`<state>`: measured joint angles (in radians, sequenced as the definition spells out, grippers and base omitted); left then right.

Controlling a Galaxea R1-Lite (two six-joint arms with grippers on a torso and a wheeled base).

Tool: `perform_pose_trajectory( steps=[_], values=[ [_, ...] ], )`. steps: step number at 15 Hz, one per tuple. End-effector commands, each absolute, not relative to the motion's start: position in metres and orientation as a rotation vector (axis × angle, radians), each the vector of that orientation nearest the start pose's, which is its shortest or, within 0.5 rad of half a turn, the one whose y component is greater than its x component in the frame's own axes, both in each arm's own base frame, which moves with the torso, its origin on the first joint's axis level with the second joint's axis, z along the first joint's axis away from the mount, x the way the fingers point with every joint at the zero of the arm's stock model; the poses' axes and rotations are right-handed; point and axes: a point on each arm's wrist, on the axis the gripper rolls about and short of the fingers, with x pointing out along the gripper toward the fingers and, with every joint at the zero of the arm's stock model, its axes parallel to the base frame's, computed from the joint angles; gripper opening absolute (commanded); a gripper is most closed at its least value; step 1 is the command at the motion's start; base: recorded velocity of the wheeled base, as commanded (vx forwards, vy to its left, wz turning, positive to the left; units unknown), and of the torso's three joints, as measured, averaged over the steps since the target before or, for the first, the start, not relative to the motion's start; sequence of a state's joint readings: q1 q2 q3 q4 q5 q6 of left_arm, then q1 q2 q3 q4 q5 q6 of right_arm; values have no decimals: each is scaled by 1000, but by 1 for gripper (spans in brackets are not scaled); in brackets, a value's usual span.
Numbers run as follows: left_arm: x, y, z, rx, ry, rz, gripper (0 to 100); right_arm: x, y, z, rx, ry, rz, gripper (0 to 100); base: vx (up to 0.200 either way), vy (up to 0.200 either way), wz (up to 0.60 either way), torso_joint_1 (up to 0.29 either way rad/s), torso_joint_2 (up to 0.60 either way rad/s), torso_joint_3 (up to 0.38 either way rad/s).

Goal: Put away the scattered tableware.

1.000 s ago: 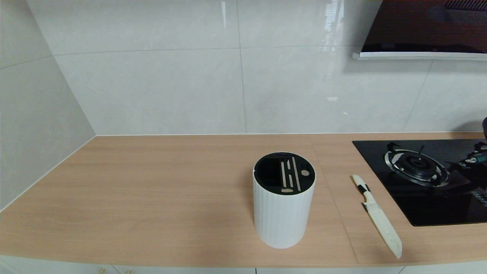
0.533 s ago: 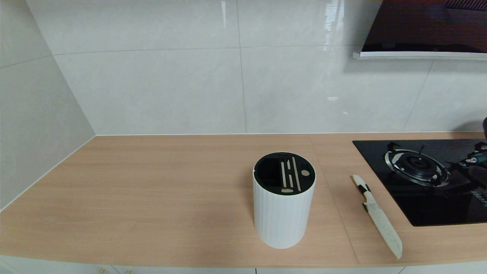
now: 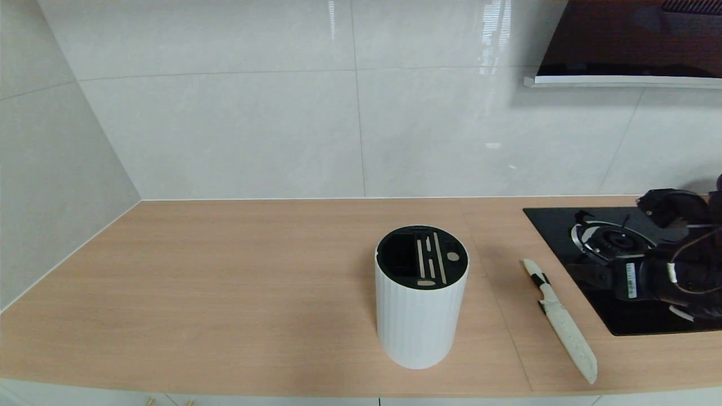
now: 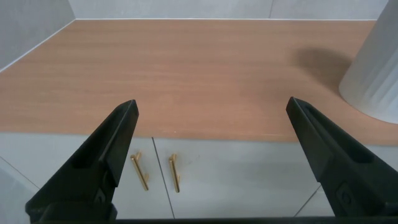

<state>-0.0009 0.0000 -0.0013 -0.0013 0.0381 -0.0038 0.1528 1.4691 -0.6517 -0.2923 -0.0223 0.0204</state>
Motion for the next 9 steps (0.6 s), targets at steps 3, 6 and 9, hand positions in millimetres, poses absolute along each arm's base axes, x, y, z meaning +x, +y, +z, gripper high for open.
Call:
perform_pose_trajectory(
  steps=[3, 6, 9],
  values=[
    [-23, 1, 76, -5, -2, 37, 100, 271, 41, 107, -45, 692, 106, 100, 0, 0, 0, 0, 0, 0],
    [-23, 1, 76, -5, -2, 38, 100, 291, 40, 67, -64, 729, 48, 100, 0, 0, 0, 0, 0, 0],
    [-23, 1, 76, -5, -2, 37, 100, 296, 40, 53, -62, 720, 40, 100, 0, 0, 0, 0, 0, 0]
  ],
)
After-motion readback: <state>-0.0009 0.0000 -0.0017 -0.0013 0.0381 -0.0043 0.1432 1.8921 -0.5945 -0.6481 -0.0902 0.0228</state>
